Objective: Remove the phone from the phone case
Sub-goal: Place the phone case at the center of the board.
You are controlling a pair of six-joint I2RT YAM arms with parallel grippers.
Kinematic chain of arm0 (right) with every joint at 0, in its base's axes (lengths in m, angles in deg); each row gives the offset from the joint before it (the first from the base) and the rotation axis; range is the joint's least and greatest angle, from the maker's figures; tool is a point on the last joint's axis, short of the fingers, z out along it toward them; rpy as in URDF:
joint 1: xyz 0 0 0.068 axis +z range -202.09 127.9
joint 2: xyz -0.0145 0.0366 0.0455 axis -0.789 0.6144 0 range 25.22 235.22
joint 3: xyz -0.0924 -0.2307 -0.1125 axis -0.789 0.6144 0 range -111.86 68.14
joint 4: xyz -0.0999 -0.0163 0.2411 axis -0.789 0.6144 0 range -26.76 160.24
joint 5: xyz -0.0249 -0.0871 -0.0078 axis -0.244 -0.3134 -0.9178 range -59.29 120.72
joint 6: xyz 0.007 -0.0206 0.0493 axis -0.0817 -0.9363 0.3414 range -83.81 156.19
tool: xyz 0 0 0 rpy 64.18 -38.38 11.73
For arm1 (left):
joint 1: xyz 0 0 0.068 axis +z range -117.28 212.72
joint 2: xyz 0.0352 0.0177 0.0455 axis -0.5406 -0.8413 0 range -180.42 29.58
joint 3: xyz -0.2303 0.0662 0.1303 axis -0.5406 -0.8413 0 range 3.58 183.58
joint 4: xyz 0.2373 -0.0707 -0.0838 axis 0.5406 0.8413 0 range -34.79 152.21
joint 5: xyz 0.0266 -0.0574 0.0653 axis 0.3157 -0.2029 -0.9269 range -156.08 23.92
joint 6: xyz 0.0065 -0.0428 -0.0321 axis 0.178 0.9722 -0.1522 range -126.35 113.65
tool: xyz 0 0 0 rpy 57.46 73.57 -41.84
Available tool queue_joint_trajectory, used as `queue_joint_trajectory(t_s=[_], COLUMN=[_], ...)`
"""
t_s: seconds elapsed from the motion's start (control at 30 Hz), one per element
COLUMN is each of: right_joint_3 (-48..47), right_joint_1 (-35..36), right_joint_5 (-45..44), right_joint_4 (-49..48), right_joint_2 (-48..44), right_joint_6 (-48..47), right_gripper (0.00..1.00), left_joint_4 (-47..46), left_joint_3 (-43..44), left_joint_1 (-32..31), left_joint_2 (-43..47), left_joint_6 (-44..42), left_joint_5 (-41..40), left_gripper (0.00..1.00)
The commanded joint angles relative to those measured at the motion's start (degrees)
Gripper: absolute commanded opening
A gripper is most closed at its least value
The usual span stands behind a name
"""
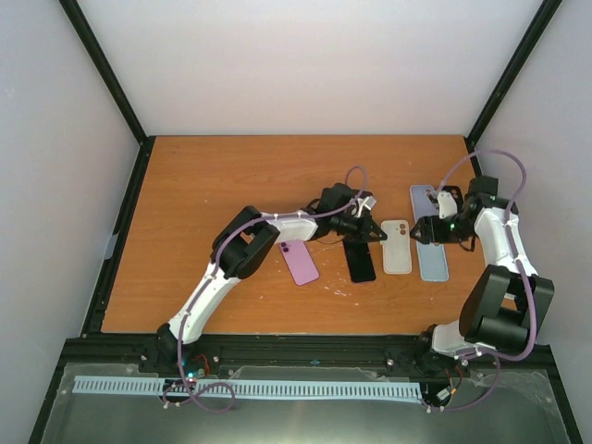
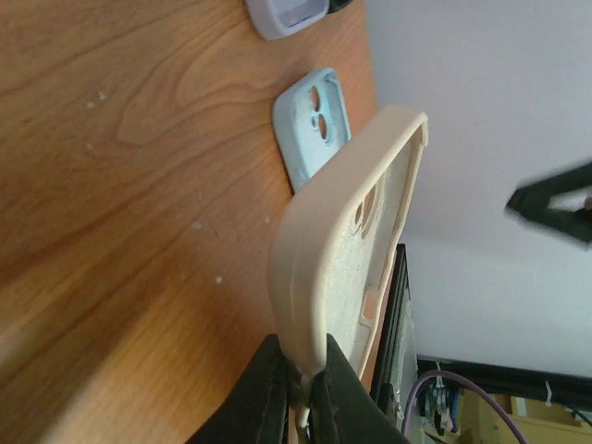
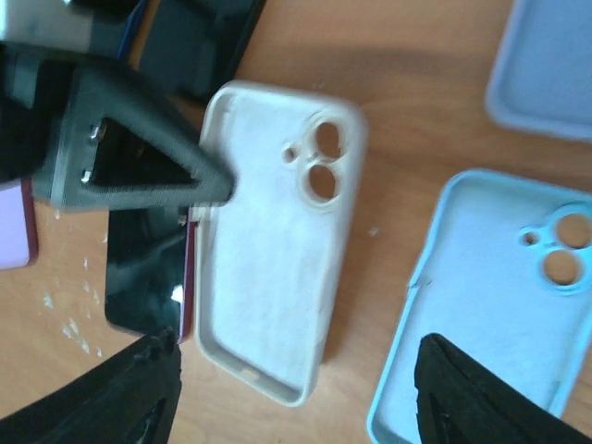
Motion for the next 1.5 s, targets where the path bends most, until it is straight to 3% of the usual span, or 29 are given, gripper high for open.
queue_joint_trajectory(t_s=[0.0, 0.23, 0.5, 0.53, 0.7, 0.73, 0.87, 1.03, 1.07, 1.13, 1.2, 1.47], right_joint_3=[4.7, 6.3, 6.0, 6.1, 5.6, 5.3, 4.7, 5.0, 4.9, 4.6, 4.5, 4.0], right_joint_1=[0.1, 1.2, 3.8, 4.2, 5.2, 5.3, 5.1, 4.7, 4.8, 5.0, 5.2, 8.3], right_joint_5=[3.1, -3.3, -4.0, -4.4, -5.7, -5.9, -6.3, -6.3, -6.1, -5.9, -5.9, -10.1], right_joint_4=[-1.9, -5.7, -9.5, -10.2, -12.1, -12.1, -11.0, -10.3, -10.3, -9.9, -9.8, -12.4], right_joint_2=[1.1, 4.8, 9.4, 9.4, 10.1, 10.3, 10.2, 7.6, 7.6, 8.7, 10.1, 15.4], right_joint_6=[-2.3, 0.3, 1.9, 2.3, 3.9, 3.9, 3.6, 2.3, 2.3, 2.0, 1.3, 1.6], right_gripper=[0.62, 0.58, 0.42, 0.39, 0.04, 0.03, 0.03, 0.03, 0.07, 0.37, 0.44, 0.41], left_joint_4=[-1.2, -5.3, -7.2, -7.2, -7.7, -8.0, -7.5, -11.1, -10.9, -10.3, -9.2, -5.9], left_joint_3=[4.6, 2.3, -0.6, -0.8, -1.6, -1.6, -2.2, -6.6, -6.7, -7.3, -9.4, -16.0], left_joint_1=[-1.4, -1.4, -1.4, -1.4, -1.4, -1.4, -0.9, 0.1, 0.3, 0.6, 0.6, 1.4], left_joint_2=[-2.6, -1.0, 1.8, 1.9, 2.3, 2.3, 2.8, 4.5, 4.5, 5.0, 7.1, 17.2], left_joint_6=[6.1, 9.1, 9.0, 9.0, 8.9, 8.9, 8.5, 9.2, 9.3, 9.0, 7.4, -1.3], left_joint_5=[-0.2, -0.8, 0.6, 0.8, 1.3, 1.5, 1.5, 1.1, 1.2, 1.0, -0.6, -7.5], left_gripper=[0.01, 0.01, 0.01, 0.01, 0.04, 0.07, 0.24, 0.17, 0.19, 0.23, 0.25, 0.31])
